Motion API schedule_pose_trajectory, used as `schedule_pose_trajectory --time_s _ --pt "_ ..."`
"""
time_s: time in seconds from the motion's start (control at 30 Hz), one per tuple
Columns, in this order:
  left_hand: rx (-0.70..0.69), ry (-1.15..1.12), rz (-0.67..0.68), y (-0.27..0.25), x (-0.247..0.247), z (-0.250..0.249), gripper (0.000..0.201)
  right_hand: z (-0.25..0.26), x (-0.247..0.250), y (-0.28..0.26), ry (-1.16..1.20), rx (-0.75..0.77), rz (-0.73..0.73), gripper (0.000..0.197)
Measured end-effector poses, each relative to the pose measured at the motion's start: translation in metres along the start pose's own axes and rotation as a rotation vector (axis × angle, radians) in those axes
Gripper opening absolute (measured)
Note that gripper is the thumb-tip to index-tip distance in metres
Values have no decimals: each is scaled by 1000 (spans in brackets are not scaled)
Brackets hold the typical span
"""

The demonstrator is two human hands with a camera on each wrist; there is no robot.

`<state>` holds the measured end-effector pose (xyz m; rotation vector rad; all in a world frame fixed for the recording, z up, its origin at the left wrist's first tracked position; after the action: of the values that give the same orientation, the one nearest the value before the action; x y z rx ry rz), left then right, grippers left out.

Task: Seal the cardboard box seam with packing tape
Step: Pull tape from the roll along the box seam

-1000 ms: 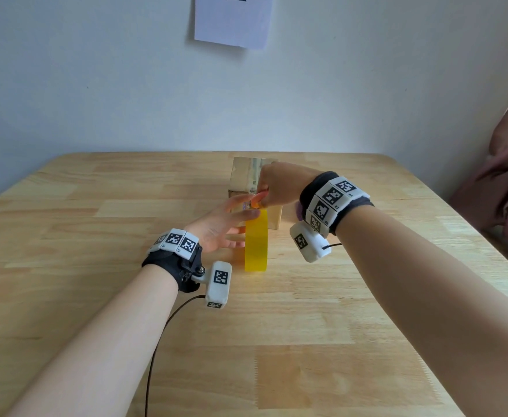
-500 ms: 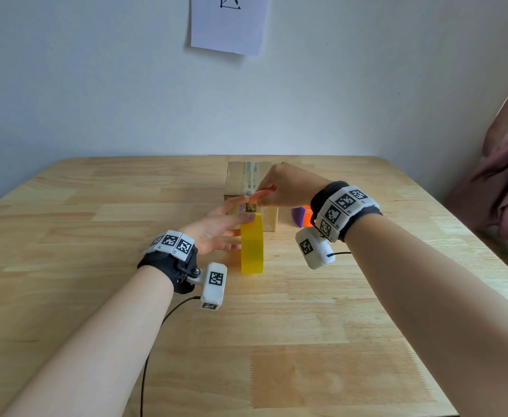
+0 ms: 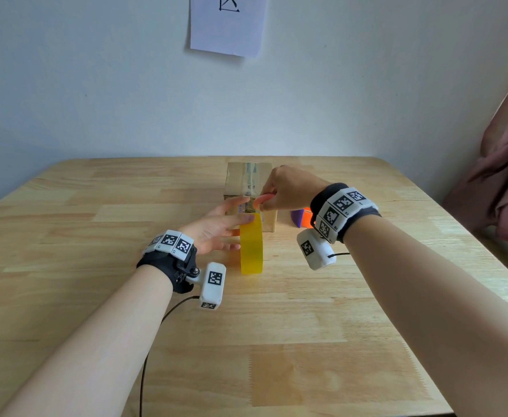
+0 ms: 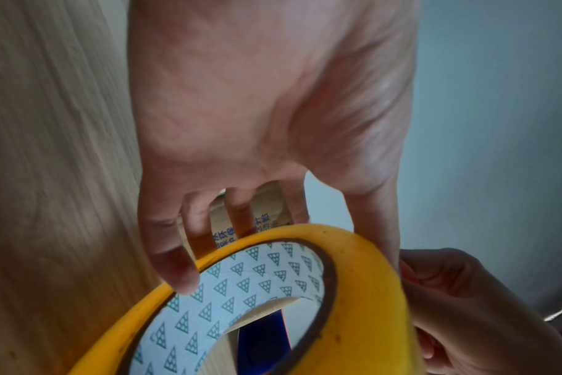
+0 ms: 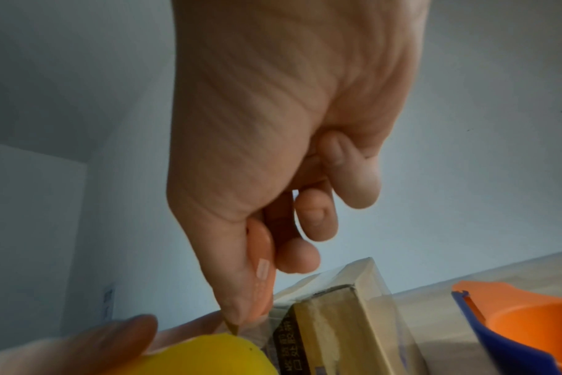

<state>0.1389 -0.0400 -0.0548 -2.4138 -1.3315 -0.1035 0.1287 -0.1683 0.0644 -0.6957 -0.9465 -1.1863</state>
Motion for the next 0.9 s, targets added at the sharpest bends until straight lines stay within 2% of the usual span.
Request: schedule_pose_trajectory --time_s 0.13,0.4,0.57,0.7,0.8,0.9 --pt "-3 0 -3 0 0 0 84 4 -6 1 -3 10 17 25" --pt "10 -12 6 0 -2 0 80 -3 -9 6 -73 1 38 29" --pt "13 -7 21 2 -7 -3 68 -14 -2 -1 -62 -7 20 25" --pt "2 21 29 5 -10 -6 89 -25 2 -5 -48 -39 9 21" --pt "-6 21 15 5 -6 -7 84 -43 3 -9 -134 -90 32 26" --pt "-3 41 10 2 -1 -5 83 -60 2 -12 -155 -141 35 21"
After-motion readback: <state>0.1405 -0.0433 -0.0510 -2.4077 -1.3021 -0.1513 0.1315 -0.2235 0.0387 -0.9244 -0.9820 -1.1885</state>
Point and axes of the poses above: each hand's wrist, its own y-axis towards the middle knuckle, its own x-axis out of the back of the hand, z = x × y, the point moved 10 cm from there along y, towards the middle knuckle, and after that the axes turned 15 degrees about y, right-handed, at the moved point
